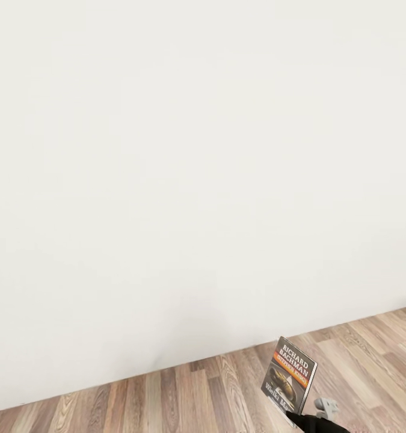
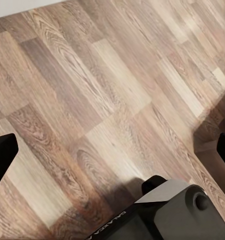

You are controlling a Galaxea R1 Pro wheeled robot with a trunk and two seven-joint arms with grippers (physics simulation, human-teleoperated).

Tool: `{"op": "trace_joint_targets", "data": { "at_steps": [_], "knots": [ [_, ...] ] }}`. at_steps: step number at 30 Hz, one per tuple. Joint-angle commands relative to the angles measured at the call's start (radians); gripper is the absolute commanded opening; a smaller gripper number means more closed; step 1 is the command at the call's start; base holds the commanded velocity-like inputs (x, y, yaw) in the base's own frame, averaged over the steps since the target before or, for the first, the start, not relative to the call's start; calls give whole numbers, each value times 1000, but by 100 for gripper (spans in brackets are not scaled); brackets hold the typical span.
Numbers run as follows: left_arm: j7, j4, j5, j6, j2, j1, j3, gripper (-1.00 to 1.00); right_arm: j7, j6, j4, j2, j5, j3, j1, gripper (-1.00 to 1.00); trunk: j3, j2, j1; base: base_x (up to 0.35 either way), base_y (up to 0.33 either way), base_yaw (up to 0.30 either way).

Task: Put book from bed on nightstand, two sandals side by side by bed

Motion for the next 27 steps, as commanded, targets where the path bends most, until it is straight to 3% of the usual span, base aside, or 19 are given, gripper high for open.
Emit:
{"op": "trace_joint_targets", "data": {
  "at_steps": [1, 20, 27],
  "knots": [
    [-3, 0, -11, -6, 0, -1, 8, 100, 1, 7, -1, -1, -11, 7, -1, -100, -2, -1, 0, 0, 0, -282],
    [-3, 0, -11, -6, 0, -1, 8, 100, 0, 6, -1, -1, -11, 7, -1, -100, -2, -1, 0, 0, 0, -271],
    [-3, 0, -11, -5, 0, -1, 8, 100, 0, 5, -1, -1, -11, 7, -1, -100, -2, -1, 0, 102, 0, -88]
  ]
}}
